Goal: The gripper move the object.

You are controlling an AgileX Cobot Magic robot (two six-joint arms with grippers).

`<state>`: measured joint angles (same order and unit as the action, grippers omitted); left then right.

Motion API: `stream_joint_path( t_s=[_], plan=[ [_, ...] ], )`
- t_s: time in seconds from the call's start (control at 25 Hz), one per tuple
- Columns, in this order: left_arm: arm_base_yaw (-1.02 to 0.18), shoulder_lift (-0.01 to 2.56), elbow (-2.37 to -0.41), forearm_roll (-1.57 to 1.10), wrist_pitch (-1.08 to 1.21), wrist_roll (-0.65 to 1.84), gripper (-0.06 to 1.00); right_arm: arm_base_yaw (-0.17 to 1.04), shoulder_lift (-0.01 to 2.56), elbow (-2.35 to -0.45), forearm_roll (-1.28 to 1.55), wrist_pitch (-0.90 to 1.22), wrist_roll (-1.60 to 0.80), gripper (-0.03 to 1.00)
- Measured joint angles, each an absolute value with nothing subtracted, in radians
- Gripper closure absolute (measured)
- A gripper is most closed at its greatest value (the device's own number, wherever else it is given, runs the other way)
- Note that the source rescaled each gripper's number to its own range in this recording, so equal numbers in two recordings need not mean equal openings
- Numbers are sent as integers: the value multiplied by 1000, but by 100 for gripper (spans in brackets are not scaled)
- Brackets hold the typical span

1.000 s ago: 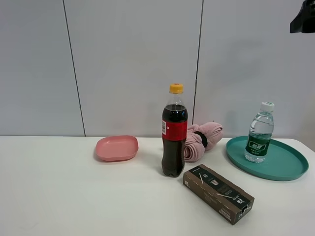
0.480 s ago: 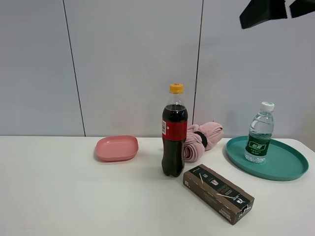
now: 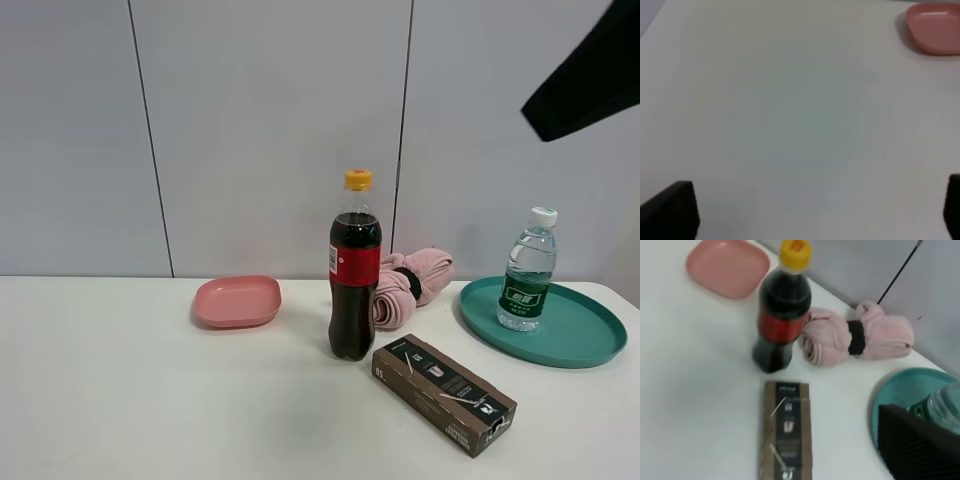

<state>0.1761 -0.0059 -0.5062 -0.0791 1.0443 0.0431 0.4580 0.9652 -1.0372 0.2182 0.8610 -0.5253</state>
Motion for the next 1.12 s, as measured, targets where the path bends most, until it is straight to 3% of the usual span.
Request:
stream_joint_path(
  t_s=[0.4, 0.8, 1.12],
  plan=[
    [176, -6, -506, -79, 1044, 43, -6, 458, 651, -1028, -39, 1104, -194, -3],
    [176, -6, -506, -79, 1044, 43, -6, 458, 351, -730, -7, 1108, -170, -3],
    [176, -6, -506, -79, 1044, 43, -6, 458, 181, -603, -10, 1077, -105, -3]
  ],
)
